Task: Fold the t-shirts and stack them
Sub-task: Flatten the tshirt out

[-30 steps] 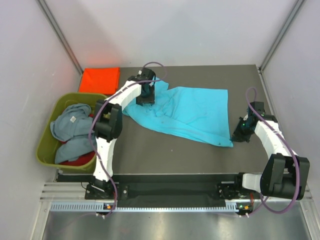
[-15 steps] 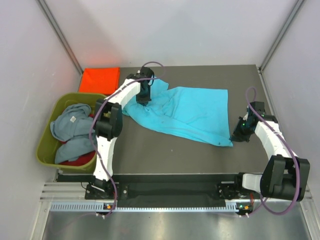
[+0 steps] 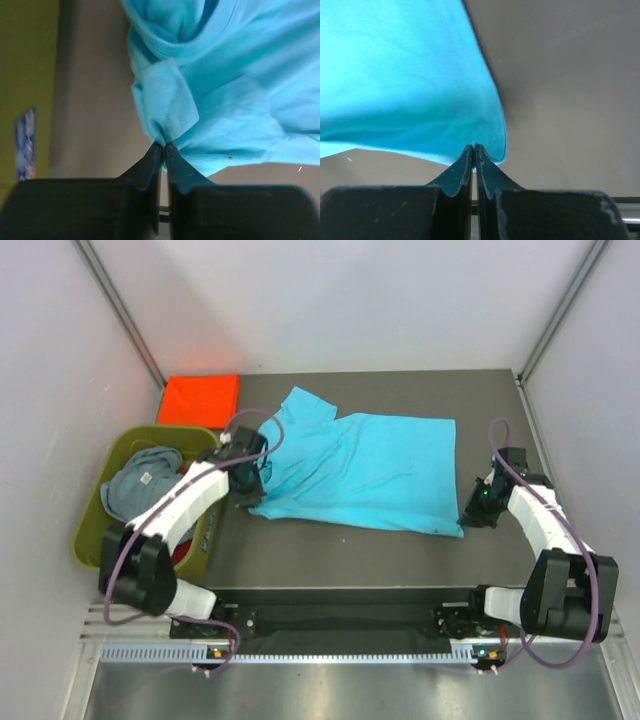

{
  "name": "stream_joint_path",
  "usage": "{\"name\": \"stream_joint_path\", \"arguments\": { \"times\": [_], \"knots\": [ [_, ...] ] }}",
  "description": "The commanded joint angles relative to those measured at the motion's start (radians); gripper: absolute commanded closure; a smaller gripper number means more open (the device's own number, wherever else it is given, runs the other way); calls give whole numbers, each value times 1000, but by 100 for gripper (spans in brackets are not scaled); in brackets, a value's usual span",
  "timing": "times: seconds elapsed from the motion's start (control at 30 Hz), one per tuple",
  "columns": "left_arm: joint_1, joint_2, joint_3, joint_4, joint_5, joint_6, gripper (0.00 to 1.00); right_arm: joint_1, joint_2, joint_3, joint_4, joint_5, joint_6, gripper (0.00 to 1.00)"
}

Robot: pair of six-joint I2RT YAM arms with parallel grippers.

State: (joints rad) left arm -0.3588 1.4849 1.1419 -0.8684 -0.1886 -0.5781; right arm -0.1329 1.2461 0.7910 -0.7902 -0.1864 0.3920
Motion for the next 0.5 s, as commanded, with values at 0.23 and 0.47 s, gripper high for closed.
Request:
{"name": "stream_joint_path", "arguments": {
  "times": [0.23,0.47],
  "knots": [
    [0,-403,-226,-93,117,-63,47,3,-51,-82,49,-28,-5,100],
    [0,-224,-104,26,159,0,44,-16,-34,-29,48,18,8,100]
  ]
}}
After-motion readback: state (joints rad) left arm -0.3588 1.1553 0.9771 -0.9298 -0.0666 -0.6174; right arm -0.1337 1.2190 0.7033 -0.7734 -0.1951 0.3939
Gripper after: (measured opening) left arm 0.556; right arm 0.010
